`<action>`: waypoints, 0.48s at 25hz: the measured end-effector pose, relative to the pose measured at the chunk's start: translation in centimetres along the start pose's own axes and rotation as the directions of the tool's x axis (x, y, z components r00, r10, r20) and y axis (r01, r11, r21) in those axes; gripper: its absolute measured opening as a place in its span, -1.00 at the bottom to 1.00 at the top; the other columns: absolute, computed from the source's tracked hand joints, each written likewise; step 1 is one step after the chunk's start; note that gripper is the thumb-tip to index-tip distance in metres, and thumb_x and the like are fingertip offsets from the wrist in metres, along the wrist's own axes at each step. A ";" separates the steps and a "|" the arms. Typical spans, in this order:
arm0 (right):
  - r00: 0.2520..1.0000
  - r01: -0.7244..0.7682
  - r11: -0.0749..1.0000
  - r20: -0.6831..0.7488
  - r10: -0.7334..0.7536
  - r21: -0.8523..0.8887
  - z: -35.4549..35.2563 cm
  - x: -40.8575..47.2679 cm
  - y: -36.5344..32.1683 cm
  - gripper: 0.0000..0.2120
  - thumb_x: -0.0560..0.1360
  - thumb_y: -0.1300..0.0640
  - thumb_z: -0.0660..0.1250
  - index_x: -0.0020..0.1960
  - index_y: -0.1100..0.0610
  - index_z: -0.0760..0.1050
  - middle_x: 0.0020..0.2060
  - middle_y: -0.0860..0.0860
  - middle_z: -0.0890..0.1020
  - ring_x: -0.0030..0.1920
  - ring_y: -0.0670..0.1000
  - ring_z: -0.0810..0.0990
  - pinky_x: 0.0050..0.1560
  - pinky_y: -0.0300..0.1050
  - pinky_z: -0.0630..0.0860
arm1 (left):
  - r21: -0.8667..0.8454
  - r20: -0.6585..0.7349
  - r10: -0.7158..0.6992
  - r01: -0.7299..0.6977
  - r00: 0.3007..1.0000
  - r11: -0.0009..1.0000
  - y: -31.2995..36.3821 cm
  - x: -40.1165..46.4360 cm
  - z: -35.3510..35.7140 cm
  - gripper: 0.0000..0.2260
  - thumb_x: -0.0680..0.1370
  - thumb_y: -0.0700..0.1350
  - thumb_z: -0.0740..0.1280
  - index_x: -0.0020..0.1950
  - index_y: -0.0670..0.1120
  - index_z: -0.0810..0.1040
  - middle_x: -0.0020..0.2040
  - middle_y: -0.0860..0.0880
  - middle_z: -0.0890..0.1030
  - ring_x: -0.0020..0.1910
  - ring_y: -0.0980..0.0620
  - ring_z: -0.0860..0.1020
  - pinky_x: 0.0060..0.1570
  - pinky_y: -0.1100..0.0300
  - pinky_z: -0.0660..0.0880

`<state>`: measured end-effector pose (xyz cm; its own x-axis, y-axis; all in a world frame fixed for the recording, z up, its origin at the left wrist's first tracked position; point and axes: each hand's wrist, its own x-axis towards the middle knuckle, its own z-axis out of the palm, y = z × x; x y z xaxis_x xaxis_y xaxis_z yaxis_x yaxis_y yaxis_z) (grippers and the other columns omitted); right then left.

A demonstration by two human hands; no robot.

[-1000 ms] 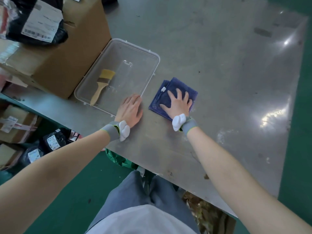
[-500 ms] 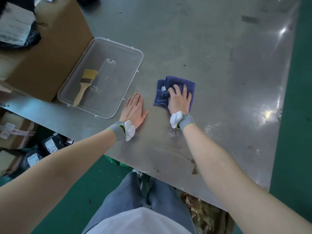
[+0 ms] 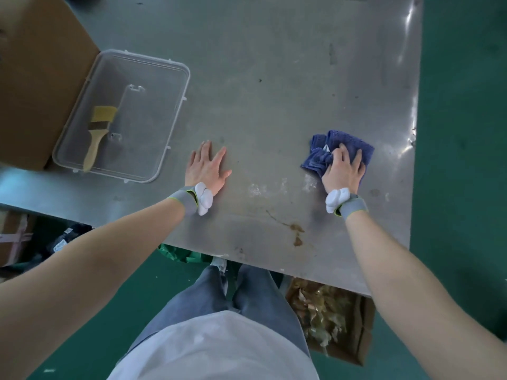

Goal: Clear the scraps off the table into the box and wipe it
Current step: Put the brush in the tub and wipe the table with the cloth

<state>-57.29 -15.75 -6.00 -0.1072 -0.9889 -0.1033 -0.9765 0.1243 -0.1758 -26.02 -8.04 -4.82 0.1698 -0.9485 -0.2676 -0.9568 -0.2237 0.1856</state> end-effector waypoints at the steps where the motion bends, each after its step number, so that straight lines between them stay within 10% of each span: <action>1: 1.000 -0.009 0.999 0.005 0.009 0.038 0.0 -0.5 0.3 -0.59 0.54 0.23 0.15 0.38 0.14 0.30 0.47 0.02 0.30 0.52 0.28 0.05 0.46 0.26 0.06 | -0.009 0.001 -0.004 0.004 1.000 1.000 -0.1 -0.1 0.3 -0.46 0.57 0.09 0.22 0.53 0.03 0.19 0.57 -0.18 0.06 0.56 -0.14 0.04 0.54 -0.01 -0.02; 12: 0.993 0.086 0.983 0.068 -0.098 0.163 2.2 -6.8 -10.1 -0.53 0.55 0.17 0.17 0.45 0.09 0.23 0.49 0.02 0.28 0.54 0.22 0.00 0.46 0.25 -0.03 | -0.034 -0.085 0.107 -0.110 0.991 0.993 -6.6 -3.8 -0.7 -0.46 0.62 0.02 0.15 0.55 -0.16 0.14 0.56 -0.17 0.15 0.56 -0.11 0.11 0.52 0.06 0.04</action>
<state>-46.28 -10.06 -5.71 0.0016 -0.9884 -0.1516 -0.9386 0.0508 -0.3413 -20.14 -3.06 -4.36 0.0860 -0.9825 -0.1653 -0.9612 -0.1254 0.2455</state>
